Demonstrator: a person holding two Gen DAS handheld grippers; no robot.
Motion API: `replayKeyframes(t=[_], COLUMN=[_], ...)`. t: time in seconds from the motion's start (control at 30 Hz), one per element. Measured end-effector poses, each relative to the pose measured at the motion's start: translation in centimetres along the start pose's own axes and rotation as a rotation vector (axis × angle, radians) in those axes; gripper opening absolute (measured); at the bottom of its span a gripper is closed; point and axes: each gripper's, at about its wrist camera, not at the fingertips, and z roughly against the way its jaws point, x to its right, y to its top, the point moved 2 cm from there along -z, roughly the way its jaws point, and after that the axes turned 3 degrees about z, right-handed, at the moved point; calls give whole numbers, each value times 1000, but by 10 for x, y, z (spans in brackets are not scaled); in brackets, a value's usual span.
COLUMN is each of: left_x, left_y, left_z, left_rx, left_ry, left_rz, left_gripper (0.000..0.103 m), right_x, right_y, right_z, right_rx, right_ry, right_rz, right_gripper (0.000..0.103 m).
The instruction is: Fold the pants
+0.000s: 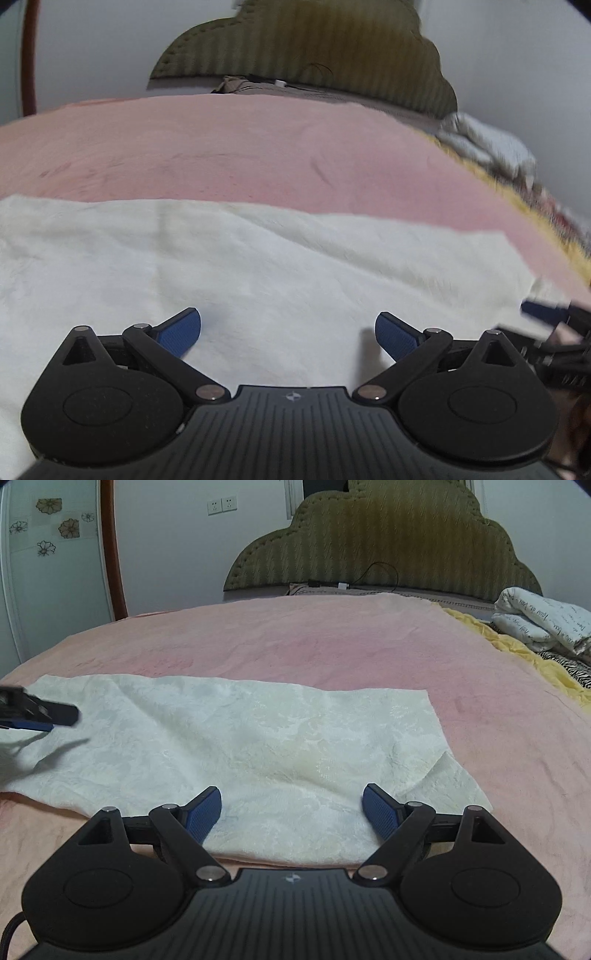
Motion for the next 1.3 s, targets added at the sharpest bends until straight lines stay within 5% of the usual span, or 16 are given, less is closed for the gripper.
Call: replayKeyframes(t=[0.1,0.2,0.27,0.43,0.57,0.7,1.3], left_x=[15,10,7,10,9,10,20], left_y=[-21,-23,-23,-22,-21,-20,-19], left_z=[2,3,4,2,2,1,-4], left_rx=[65,59,59,55,55,54,61], left_ry=[53,27,26,39,37,38,79], left_rz=[-120,-88,-69,-82,-84,-86,-93], left_gripper=[103,103,103,103,103,103,103], right_x=[4,9,8,-10,-12,-14,-10], right_y=[3,10,8,10,19,10,4], right_z=[6,12,3,3,22,-7,-5], right_rx=[32,65,3,-37,84,-56,-25], right_ry=[-14,37,74,8,8,-69,-14], right_rz=[-39,-120,-117,15,-33,-19,-7], right_gripper=[86,87,102,102,103,103,103])
